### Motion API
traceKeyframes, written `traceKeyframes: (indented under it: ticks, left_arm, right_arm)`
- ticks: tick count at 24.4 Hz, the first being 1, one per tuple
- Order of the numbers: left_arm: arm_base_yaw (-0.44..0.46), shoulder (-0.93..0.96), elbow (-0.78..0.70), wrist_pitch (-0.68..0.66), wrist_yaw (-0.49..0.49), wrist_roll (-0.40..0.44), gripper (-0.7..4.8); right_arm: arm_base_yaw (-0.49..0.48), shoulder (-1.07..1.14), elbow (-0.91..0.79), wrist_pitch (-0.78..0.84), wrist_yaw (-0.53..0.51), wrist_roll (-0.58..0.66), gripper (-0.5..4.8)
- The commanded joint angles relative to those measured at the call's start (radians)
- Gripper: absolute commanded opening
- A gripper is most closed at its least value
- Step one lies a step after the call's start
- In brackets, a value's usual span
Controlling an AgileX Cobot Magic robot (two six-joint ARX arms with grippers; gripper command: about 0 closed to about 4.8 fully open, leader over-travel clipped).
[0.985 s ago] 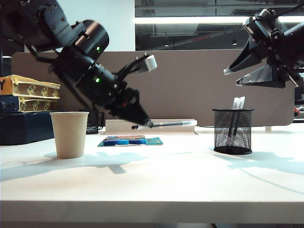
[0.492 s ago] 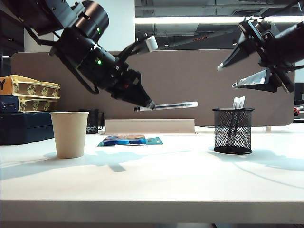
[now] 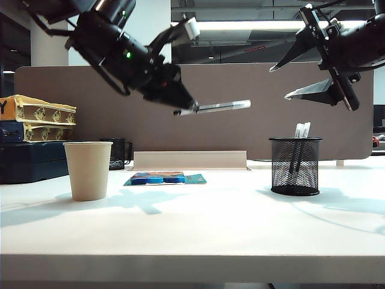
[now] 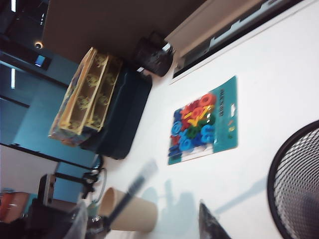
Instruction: Pick up one pen and put it in the pen container.
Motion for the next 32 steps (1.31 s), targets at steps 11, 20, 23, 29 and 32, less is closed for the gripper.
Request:
traceKeyframes:
  ticks: [11,20,23,29,32]
  left_arm:
    - [-0.061,-0.009,0.093,-0.011,-0.013,-0.022,0.12]
    - [-0.128,-0.011,0.094,-0.011,-0.021,-0.022,0.12]
    - [-0.137,-0.011,0.094,-0.010,-0.038,-0.021,0.12]
    - [-0.137,-0.011,0.094,-0.006,-0.054,-0.021,0.12]
    - [-0.137,-0.011,0.094,-0.003,-0.063,-0.021,0.12]
  right_arm:
    - [0.035,0.000,0.008,0.044,-0.012,0.122,2.84]
    - [0.051,0.000,0.008,0.081,-0.010,0.167,2.01]
    - [0.051,0.000,0.008,0.082,-0.017,0.167,1.73]
    - [0.051,0.000,0.008,0.089,-0.054,0.167,1.01]
    - [0.051,0.000,0.008,0.090,-0.057,0.167,1.01]
